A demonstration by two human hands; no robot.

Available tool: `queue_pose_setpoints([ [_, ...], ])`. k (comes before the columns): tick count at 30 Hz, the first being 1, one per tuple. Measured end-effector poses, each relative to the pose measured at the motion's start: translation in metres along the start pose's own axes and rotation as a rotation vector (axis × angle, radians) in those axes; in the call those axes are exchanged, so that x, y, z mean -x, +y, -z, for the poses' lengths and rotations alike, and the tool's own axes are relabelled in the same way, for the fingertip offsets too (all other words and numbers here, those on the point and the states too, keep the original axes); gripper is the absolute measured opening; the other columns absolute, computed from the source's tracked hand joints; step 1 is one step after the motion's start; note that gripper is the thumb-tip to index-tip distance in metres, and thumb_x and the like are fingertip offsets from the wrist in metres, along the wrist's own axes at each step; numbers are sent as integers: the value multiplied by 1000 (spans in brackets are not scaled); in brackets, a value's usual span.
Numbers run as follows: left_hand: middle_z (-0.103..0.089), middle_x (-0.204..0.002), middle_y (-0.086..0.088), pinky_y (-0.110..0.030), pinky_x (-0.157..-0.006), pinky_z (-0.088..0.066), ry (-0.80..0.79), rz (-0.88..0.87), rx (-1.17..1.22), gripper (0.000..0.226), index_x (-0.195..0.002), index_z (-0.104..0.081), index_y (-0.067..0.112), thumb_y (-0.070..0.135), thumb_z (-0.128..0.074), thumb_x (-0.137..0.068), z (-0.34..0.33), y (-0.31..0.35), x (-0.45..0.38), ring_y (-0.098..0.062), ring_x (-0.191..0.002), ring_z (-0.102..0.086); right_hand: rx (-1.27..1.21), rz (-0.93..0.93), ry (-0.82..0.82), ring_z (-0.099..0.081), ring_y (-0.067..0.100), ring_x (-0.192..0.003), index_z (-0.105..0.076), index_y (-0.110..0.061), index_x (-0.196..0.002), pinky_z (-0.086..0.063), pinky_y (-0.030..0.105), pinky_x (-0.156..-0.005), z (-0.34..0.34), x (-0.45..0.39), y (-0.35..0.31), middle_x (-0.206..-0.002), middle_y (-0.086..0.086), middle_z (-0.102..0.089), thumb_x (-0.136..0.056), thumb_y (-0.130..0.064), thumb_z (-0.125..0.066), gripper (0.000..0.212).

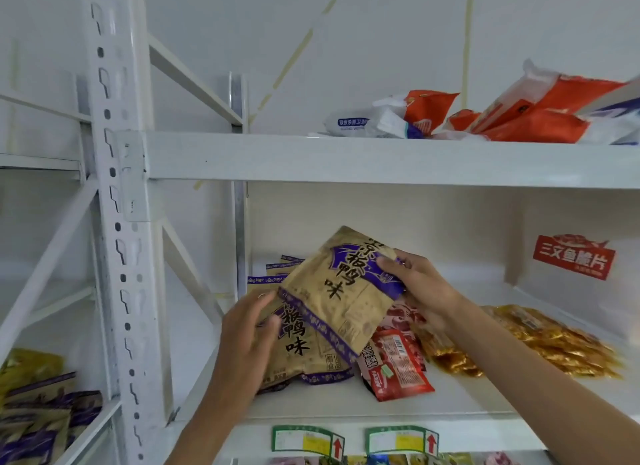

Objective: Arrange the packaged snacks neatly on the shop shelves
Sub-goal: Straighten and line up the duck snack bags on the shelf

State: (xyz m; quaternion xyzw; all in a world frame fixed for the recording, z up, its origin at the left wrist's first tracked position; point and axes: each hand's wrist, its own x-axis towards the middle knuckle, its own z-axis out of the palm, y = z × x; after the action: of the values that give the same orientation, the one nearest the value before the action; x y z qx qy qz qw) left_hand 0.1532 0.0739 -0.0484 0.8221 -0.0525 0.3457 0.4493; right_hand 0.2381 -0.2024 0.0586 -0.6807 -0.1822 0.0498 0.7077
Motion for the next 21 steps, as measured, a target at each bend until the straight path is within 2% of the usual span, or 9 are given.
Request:
queue_pose_setpoints([
  [1, -58, -142, 24, -46, -115, -44, -2, 124, 241, 74, -136, -56, 48, 94, -39, -81, 6, 15, 3, -4, -134, -54, 47, 33, -46, -77, 37, -101, -65, -9, -125, -64, 49, -88, -4, 9, -2, -110, 17, -78, -99, -30, -70, 34],
  [3, -73, -127, 6, -47, -101, -56, -144, 340, 565, 74, -131, -64, 38, 89, -50, -80, 18, 41, 8, -15, -113, -72, 151, 105, -120, -77, 36, -99, -66, -9, -120, -65, 43, -83, -14, 25, -5, -109, 15, -79, -99, -31, -69, 31],
  [5, -78, -118, 1, -47, -94, -59, -300, 357, 544, 60, -130, -66, 32, 69, -70, -84, 25, 57, 16, -22, -106, -76, 229, 201, -162, -77, 36, -98, -67, -7, -116, -64, 42, -79, -26, 35, -3, -107, 14, -79, -100, -29, -69, 27],
  [7, -80, -112, 2, -37, -91, -59, -316, 331, 453, 50, -124, -70, 25, 48, -84, -81, 25, 65, 30, -20, -105, -76, 257, 289, -116, -77, 31, -99, -67, -13, -117, -63, 38, -78, -39, 41, 6, -106, 7, -79, -98, -25, -72, 23],
  [8, -80, -109, 1, -31, -87, -60, -270, 310, 445, 41, -120, -73, 22, 38, -84, -84, 23, 66, 35, -19, -104, -76, 231, 322, -70, -77, 27, -100, -64, -20, -124, -63, 35, -78, -45, 46, 10, -107, 1, -78, -94, -25, -75, 32],
  [10, -81, -105, -1, -28, -83, -60, -165, 270, 480, 32, -116, -75, 19, 26, -80, -85, 20, 68, 49, -18, -101, -77, 105, 287, 32, -73, 17, -109, -44, -36, -145, -63, 34, -84, -56, 61, 24, -117, -10, -72, -84, -36, -84, 72],
  [12, -81, -104, -2, -33, -85, -58, -83, 281, 547, 33, -114, -75, 19, 29, -83, -84, 19, 68, 59, -19, -99, -77, -10, 212, 61, -69, 15, -115, -30, -42, -153, -63, 34, -86, -65, 84, 41, -129, -9, -64, -79, -44, -88, 93],
  [17, -81, -101, -3, -35, -87, -58, -80, 330, 510, 32, -108, -75, 14, 37, -70, -88, 17, 66, 75, -19, -96, -77, -62, 151, -67, -77, 26, -105, -67, -11, -124, -63, 34, -87, -85, 119, 76, -114, 5, -79, -94, -24, -71, 33],
  [21, -81, -101, -1, -20, -75, -57, -98, 362, 521, 30, -110, -75, 13, 35, -67, -91, 14, 61, 88, -16, -95, -77, -114, 163, -22, -77, 29, -104, -71, -8, -120, -63, 35, -84, -89, 129, 84, -113, 9, -79, -95, -17, -71, 26],
])
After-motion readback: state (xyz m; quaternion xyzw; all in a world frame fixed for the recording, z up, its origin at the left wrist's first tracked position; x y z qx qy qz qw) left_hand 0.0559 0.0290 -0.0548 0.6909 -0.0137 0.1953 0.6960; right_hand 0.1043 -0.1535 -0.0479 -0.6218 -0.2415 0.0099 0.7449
